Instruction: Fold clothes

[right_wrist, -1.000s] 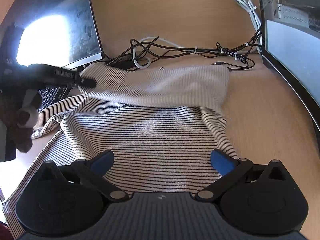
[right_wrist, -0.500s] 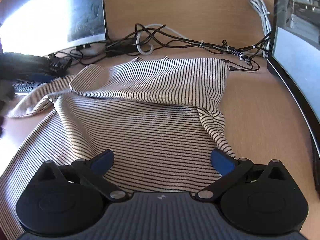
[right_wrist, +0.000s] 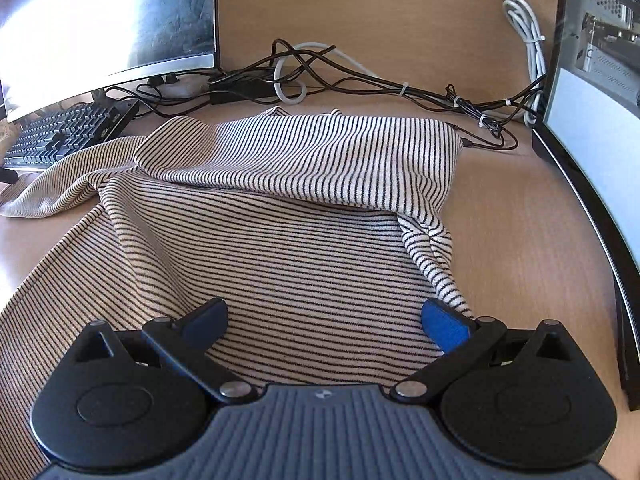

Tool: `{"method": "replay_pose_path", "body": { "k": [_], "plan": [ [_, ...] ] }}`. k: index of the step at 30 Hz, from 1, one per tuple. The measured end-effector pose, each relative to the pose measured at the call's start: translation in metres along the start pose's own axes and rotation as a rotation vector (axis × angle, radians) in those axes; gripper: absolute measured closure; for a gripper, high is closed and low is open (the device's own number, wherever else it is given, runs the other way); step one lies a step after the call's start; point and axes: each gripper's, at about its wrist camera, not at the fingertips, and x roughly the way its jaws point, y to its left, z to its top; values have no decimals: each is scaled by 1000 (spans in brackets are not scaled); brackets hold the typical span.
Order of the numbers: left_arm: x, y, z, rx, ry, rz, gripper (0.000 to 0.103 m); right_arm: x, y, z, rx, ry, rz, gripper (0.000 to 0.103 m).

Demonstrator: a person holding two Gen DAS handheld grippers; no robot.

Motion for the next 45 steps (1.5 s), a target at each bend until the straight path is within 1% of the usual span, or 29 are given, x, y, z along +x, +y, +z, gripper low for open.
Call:
{"method": "replay_pose_path", "body": {
  "k": [2,4,5,6,7,9,12,17,21,25,27,30,33,37,41,43,45],
  "plan": [
    [6,-5,-1,-3,10,22,18,0,0,1,1,4,1,0],
    [10,-9,-1,4,-3,37,24,0,-1,2,4,10,5,0],
    [11,-8,-1,6,-6,39,36,-1,-3,4,16,10,16,0],
    [12,-7,-1,7,-5,37,59,-2,-5,5,28,10,26,0],
    [13,-6,-1,8,-4,35,66,-3,-7,7,41,9,37,0],
    [8,-8,1,15,-16,20,75,-5,-11,10,66,7,58,0],
    [-15,-22,11,39,-77,-37,77,-15,-19,19,119,-45,70,0],
    [-53,-45,28,78,-180,-132,78,-30,-25,38,143,-123,60,0],
    [-82,-93,46,152,-254,-272,78,-42,-27,49,164,-167,84,0],
    [-103,-157,59,250,-299,-425,78,-57,-24,52,148,-200,91,0],
    [-108,-188,61,292,-295,-497,78,-64,-23,46,134,-214,84,0],
    [-110,-239,57,368,-259,-593,78,-71,-24,32,132,-221,62,0],
    [-107,-287,44,451,-217,-662,78,-75,-32,17,181,-212,43,0],
    [-94,-341,17,546,-133,-721,77,-83,-47,0,256,-204,7,0],
    [-85,-370,-11,590,-53,-794,76,-86,-54,-5,266,-202,-6,0],
    [-84,-379,-18,604,-44,-812,73,-88,-57,-7,270,-201,-12,0],
    [-81,-380,-20,604,-42,-815,66,-89,-60,-9,275,-200,-18,0]
  ]
}}
